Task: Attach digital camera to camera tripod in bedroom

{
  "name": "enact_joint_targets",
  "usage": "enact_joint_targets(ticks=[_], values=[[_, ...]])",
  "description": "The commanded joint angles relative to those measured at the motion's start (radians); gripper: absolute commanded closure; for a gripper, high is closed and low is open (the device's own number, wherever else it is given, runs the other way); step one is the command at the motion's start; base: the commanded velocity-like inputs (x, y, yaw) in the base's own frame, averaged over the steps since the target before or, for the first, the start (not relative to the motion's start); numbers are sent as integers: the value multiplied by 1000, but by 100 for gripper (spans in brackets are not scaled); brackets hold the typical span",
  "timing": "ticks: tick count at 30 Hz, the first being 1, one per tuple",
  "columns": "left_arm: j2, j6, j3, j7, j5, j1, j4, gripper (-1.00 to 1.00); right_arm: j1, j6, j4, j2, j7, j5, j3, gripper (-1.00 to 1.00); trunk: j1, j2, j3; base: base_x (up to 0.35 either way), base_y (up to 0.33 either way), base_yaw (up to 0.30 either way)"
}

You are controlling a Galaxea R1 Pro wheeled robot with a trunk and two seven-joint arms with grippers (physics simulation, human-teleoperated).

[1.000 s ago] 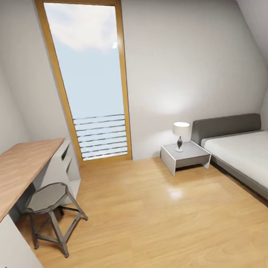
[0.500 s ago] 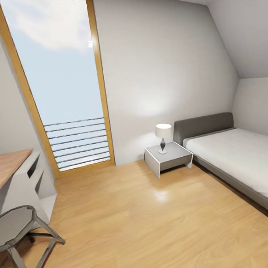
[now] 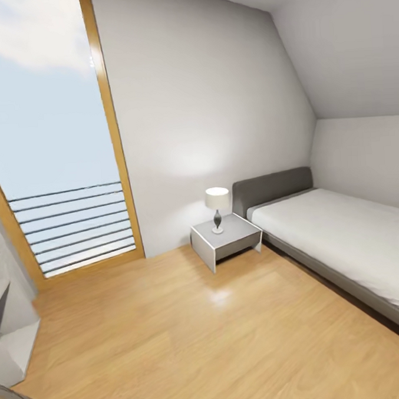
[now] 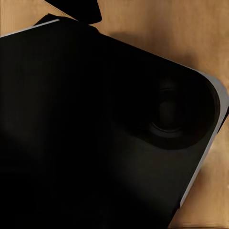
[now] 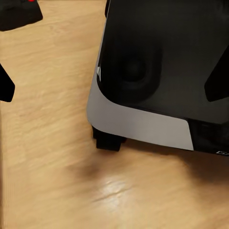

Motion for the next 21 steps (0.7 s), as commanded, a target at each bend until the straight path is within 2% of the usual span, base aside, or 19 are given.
enact_joint_targets(ticks=[1, 5, 12, 21], values=[[0, -2, 8, 0, 0, 0, 0, -100, -1, 1, 1, 0, 3, 8, -1, -100, 0, 0, -1, 108, 0, -295], [1, -3, 8, 0, 1, 0, 0, -100, -1, 0, 1, 0, 3, -2, -2, -100, 0, 0, -1, 55, 0, -295], [2, -3, 13, 0, 8, 0, 0, -100, -1, -3, 1, 0, 3, -52, -1, -100, 0, 0, -1, 11, 0, -296], [5, -3, 20, 1, 22, 0, 0, -100, 12, -28, 1, 5, -4, -63, -1, -100, 0, 0, -1, 1, 0, -297]])
